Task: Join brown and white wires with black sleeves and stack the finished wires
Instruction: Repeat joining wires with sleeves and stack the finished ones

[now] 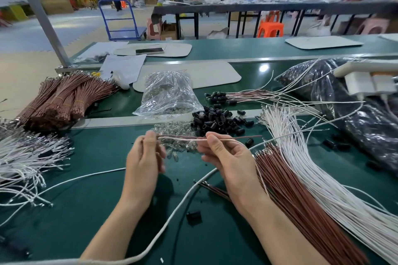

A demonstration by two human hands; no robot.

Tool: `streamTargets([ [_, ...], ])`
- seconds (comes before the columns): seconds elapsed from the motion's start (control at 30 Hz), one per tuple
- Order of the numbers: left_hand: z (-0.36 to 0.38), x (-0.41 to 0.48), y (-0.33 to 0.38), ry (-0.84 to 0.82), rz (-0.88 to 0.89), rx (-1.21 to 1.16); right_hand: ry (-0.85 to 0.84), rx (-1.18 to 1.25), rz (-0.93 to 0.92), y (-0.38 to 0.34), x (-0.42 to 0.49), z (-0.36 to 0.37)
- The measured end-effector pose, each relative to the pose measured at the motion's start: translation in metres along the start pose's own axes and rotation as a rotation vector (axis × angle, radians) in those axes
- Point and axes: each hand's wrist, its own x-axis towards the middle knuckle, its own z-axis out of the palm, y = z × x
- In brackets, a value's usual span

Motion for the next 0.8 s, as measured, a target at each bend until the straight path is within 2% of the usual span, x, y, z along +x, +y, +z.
streamTargets([
  [0.13, -0.016, 0.005, 0.006, -0.03, -0.084, -0.208, 0.03, -0.094, -0.122, -0.019, 0.0, 0.001],
  [0.27, -0.018, 0.008, 0.016, -0.078, -0.064, -0.318, 0.037, -0.275, -0.306, -0.054, 0.0, 0.002],
  [0.4, -0.005, 0.024, 0.039, -0.163, 0.031, -0.188, -0.049, -0.51, -0.498, -0.118, 0.014, -0.006],
  [0.5, 0.015, 0.049, 0.062, -0.259, 0.205, 0.073, -0.022, -0.577, -0.578, -0.164, 0.042, -0.023],
  [0.57, 0.041, 0.074, 0.069, -0.272, 0.3, 0.229, 0.042, -0.537, -0.488, -0.18, 0.075, -0.043],
  [0.63, 0.073, 0.096, 0.067, -0.276, 0.354, 0.374, 0.101, -0.492, -0.237, -0.18, 0.112, -0.067],
  [0.7, 0.101, 0.112, 0.056, -0.308, 0.36, 0.506, 0.193, -0.572, 0.02, -0.169, 0.14, -0.094],
  [0.73, 0.111, 0.119, 0.048, -0.335, 0.34, 0.557, 0.243, -0.633, 0.089, -0.163, 0.15, -0.106],
  [0.8, 0.124, 0.13, 0.036, -0.367, 0.307, 0.635, 0.316, -0.668, 0.085, -0.159, 0.164, -0.122],
])
